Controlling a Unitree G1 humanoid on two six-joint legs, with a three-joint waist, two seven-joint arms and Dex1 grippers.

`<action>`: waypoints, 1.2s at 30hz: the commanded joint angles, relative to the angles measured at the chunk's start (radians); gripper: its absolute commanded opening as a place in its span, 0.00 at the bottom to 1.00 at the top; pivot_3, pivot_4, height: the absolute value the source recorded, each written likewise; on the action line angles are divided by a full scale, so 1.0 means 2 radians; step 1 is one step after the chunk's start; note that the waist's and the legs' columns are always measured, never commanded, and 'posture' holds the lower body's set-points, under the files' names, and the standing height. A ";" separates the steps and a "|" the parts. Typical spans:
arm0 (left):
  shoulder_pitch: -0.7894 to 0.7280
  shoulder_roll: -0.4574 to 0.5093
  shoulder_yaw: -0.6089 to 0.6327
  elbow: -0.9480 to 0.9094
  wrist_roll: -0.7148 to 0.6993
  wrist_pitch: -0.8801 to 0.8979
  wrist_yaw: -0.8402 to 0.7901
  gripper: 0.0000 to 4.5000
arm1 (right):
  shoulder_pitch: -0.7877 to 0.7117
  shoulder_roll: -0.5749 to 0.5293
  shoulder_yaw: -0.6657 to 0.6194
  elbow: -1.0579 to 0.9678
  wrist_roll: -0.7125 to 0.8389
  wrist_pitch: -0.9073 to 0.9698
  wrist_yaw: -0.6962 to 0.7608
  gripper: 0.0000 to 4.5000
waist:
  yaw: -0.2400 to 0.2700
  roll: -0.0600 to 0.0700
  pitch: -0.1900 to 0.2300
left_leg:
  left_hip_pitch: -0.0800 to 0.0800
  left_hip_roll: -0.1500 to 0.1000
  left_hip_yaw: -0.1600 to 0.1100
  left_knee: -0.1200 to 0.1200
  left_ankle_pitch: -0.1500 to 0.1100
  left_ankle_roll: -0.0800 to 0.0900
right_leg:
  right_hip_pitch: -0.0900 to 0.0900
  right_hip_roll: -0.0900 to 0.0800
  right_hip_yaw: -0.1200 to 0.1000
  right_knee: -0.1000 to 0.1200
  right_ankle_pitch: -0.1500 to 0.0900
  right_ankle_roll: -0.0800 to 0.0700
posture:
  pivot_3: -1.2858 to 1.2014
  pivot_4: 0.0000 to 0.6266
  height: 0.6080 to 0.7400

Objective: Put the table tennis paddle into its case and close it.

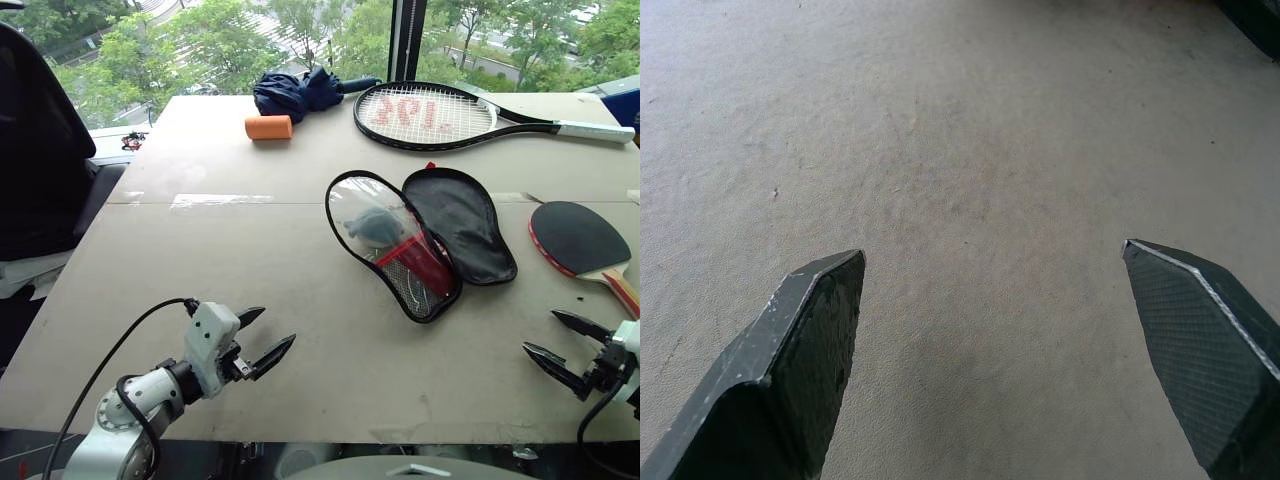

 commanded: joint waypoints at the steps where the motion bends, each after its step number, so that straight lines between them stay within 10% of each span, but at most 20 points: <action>1: -0.001 0.007 0.005 -0.004 -0.005 -0.008 -0.011 0.93 | 0.006 -0.003 -0.019 0.001 0.006 -0.014 0.002 1.00 | 0.000 0.000 0.000 | 0.000 0.000 0.000 0.000 0.000 0.000 | 0.000 0.000 0.000 0.000 0.000 0.000 | 0.52 0.24 0.89; 23: -0.002 0.013 0.025 -0.010 -0.040 -0.016 -0.051 0.93 | -0.024 -0.013 -0.001 -0.017 0.009 -0.009 0.011 1.00 | 0.000 0.000 0.000 | 0.000 0.000 0.000 0.000 0.000 0.000 | 0.000 0.000 0.000 0.000 0.000 0.000 | 0.52 0.24 0.89; 36: -0.115 0.107 0.064 -0.044 -0.156 0.046 -0.127 0.93 | -0.171 -0.097 0.148 -0.103 -0.150 0.112 -0.066 1.00 | -0.001 0.000 0.000 | 0.000 0.000 0.000 0.000 0.000 0.000 | 0.000 0.000 0.000 0.000 0.000 0.000 | 0.52 0.24 0.89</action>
